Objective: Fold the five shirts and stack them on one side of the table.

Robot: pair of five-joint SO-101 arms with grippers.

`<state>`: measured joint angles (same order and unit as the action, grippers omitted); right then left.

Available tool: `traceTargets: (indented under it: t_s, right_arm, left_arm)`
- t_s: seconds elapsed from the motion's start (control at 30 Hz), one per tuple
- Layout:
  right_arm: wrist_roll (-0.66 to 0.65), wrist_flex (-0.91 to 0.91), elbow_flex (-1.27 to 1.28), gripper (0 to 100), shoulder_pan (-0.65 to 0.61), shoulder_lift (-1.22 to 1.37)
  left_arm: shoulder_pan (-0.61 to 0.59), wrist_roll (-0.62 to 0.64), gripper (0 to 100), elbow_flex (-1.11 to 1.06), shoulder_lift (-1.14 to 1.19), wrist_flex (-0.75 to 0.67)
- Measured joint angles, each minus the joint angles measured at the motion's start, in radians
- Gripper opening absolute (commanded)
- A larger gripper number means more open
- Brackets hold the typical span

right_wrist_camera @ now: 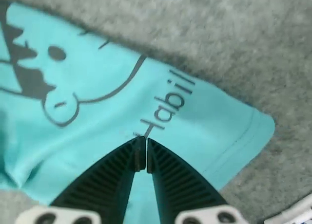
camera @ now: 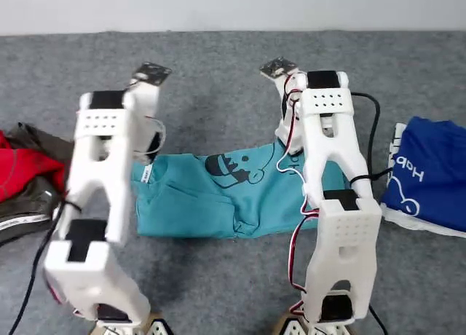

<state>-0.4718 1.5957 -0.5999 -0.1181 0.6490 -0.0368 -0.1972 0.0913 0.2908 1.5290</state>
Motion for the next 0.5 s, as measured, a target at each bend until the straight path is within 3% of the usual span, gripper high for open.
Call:
traceTargets:
  t_s: [0.5]
  right_arm:
    - [0.077, -0.132, 0.000, 0.9, 0.034, 0.180]
  left_arm:
    - [0.032, 0.005, 2, 0.247, 0.413, -0.017]
